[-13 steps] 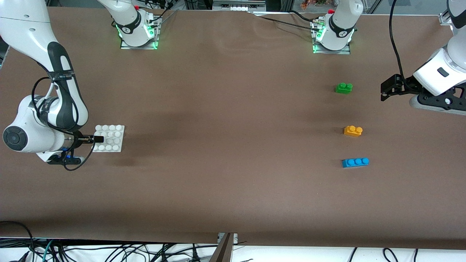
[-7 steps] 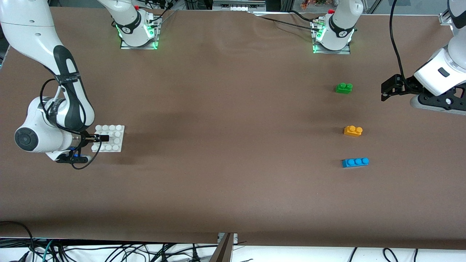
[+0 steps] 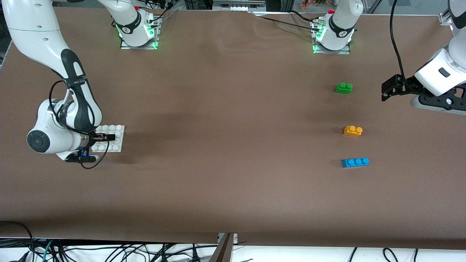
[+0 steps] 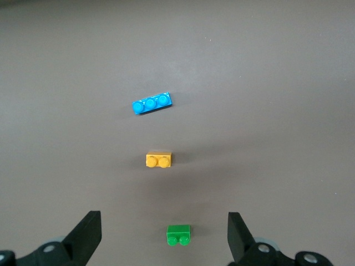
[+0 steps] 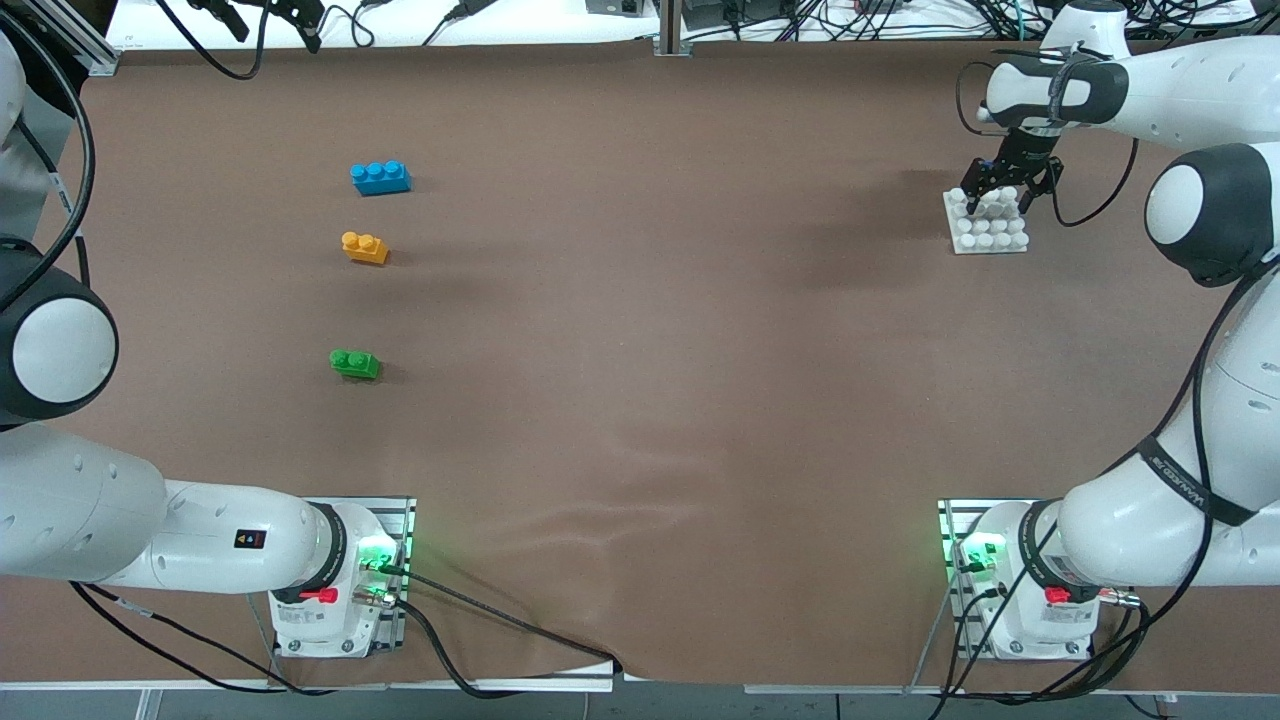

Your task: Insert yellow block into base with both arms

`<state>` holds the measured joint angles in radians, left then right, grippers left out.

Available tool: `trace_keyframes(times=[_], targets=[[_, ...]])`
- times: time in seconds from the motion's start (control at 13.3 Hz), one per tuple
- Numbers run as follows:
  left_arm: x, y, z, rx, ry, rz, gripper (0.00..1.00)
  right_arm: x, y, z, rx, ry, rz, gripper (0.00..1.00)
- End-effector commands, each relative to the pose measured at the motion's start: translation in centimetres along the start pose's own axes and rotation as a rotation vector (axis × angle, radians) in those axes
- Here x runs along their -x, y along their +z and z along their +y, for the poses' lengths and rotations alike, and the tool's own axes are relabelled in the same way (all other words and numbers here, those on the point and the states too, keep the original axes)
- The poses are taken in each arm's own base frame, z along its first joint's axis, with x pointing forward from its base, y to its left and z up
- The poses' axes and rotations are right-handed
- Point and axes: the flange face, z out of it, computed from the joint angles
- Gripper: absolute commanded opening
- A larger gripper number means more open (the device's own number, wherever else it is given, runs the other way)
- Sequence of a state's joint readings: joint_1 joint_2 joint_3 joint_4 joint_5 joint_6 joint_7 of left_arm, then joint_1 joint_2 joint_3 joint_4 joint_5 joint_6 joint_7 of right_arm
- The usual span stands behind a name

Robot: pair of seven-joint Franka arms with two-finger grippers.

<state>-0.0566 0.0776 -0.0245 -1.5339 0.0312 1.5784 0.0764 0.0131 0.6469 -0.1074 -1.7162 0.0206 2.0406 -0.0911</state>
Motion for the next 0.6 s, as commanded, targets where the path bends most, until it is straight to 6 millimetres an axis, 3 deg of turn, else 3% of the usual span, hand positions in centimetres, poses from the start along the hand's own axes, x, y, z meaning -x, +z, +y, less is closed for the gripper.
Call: trace_keyframes(times=[0.0,0.53], targets=[[0.0,-0.4,0.0,0.014,-0.004,0.003,1.00,0.1,0.1,0.4,0.005,-0.004,0.011,1.00],[0.0,-0.5,0.1,0.014,-0.003,0.005,1.00,-0.2,1.2,1.0,0.015,-0.002,0.013,1.00]])
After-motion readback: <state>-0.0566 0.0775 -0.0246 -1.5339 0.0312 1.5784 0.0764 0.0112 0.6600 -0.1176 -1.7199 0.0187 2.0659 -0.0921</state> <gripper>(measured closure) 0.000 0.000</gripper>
